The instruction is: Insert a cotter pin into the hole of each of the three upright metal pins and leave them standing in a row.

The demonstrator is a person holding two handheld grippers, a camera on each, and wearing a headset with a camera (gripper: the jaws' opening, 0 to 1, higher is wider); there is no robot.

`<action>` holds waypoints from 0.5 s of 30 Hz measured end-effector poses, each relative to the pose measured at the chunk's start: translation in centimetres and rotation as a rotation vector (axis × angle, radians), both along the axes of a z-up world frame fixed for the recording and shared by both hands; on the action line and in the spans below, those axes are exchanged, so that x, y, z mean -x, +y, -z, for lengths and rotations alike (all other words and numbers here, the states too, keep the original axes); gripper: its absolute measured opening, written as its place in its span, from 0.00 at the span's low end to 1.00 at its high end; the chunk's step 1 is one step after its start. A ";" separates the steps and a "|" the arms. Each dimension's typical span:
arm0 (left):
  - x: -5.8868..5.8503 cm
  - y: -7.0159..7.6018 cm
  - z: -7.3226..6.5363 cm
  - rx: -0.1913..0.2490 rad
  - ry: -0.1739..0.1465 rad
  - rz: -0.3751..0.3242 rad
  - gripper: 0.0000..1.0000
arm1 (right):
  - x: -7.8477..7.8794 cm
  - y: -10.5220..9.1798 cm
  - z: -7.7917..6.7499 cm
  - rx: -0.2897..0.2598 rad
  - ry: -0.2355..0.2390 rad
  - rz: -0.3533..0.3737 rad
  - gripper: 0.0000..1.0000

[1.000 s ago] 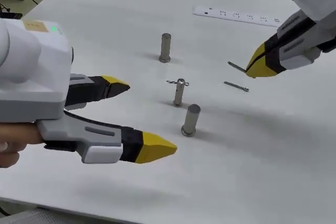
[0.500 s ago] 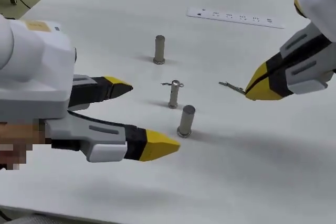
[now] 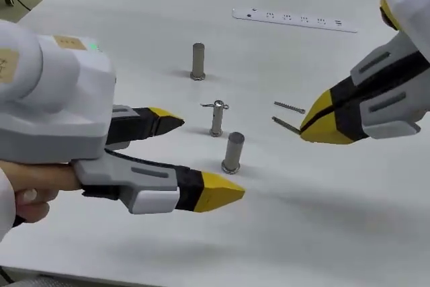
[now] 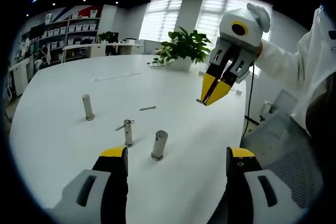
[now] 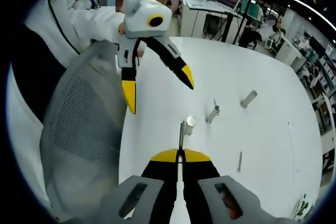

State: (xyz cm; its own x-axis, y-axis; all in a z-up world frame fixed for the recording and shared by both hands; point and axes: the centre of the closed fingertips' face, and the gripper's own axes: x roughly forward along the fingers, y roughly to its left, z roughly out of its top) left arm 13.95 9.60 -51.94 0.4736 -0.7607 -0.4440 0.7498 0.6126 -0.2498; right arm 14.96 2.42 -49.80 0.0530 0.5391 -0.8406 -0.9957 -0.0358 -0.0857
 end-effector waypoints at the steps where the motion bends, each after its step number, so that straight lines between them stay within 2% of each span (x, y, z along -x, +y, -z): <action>1: -0.1 0.0 0.0 0.004 0.000 0.000 0.74 | 0.0 0.0 0.0 -0.002 -0.002 0.002 0.00; 7: -0.5 -0.1 -0.2 0.026 0.010 -0.004 0.71 | 0.0 0.1 0.2 -0.018 -0.012 0.015 0.00; 11: -0.8 0.0 -0.4 0.041 0.016 -0.009 0.67 | -0.7 0.3 0.1 -0.042 -0.059 0.047 0.00; 13: -1.1 -0.1 -0.7 0.060 0.021 -0.021 0.64 | -0.9 0.2 0.2 -0.046 -0.073 0.055 0.00; 14: -1.3 -0.1 -1.0 0.077 0.026 -0.028 0.63 | -1.3 0.4 0.0 -0.062 -0.105 0.066 0.00; 15: -1.4 -0.2 -1.2 0.090 0.028 -0.032 0.61 | -1.1 0.3 0.1 -0.061 -0.103 0.066 0.00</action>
